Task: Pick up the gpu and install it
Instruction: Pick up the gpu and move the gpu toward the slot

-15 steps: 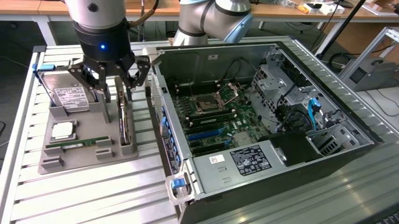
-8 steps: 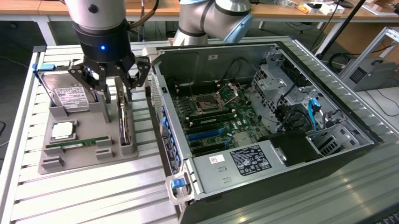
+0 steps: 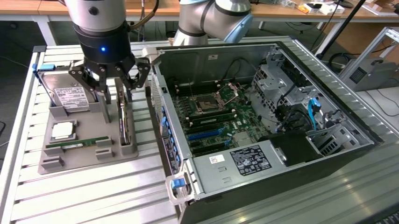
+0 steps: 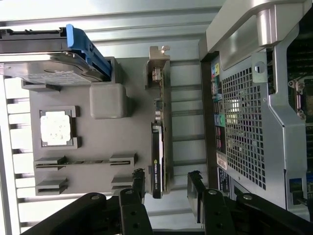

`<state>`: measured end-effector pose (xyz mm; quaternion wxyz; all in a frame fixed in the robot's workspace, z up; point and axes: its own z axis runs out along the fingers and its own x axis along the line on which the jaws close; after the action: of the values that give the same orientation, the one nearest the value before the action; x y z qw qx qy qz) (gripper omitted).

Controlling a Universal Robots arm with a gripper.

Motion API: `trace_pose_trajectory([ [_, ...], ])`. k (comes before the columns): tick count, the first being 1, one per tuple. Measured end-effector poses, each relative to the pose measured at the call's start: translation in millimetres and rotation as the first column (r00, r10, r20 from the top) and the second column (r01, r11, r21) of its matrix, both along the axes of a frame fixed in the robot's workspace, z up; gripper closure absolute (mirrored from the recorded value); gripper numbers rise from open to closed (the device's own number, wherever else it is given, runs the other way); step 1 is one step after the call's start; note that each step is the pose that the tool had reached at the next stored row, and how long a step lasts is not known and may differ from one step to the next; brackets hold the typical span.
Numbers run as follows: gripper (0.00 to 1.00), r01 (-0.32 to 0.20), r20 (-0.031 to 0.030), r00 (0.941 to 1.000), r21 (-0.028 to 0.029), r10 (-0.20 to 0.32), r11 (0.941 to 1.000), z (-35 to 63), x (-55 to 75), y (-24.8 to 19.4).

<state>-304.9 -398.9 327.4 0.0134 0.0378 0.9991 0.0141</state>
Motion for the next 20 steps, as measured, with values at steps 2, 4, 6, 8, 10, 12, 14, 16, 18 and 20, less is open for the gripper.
trace_pose_trajectory([
  [2, 0.52, 0.000, -0.0001, 1.0000, -0.0001, 0.000, 1.0000, -0.5, 0.0, 0.0],
  [4, 0.52, 0.000, -0.0001, 1.0000, 0.0000, 0.000, 1.0000, -1.1, 0.0, 0.0],
  [6, 0.52, 0.000, 0.0000, 1.0000, 0.0000, 0.000, 1.0000, -1.6, 0.0, 0.0],
  [8, 0.52, 0.000, 0.0000, 1.0000, 0.0000, 0.000, 1.0000, -2.1, 0.0, 0.0],
  [10, 0.52, 0.000, 0.0000, 1.0000, 0.0000, 0.000, 1.0000, -2.6, 0.0, 0.0],
  [12, 0.52, 0.000, -0.0001, 1.0000, 0.0000, 0.000, 1.0000, -3.1, 0.0, 0.0],
  [14, 0.52, 0.000, 0.0000, 1.0000, 0.0000, 0.000, 1.0000, -3.7, 0.0, 0.0],
  [16, 0.52, 0.000, -0.0001, 1.0000, 0.0000, 0.000, 1.0000, -4.6, 0.0, 0.0],
  [18, 0.52, 0.000, -0.0001, 1.0000, 0.0000, 0.000, 1.0000, -5.1, 0.0, 0.0],
  [20, 0.52, 0.000, 0.0000, 1.0000, 0.0000, 0.000, 1.0000, -5.7, 0.0, 0.0],
])
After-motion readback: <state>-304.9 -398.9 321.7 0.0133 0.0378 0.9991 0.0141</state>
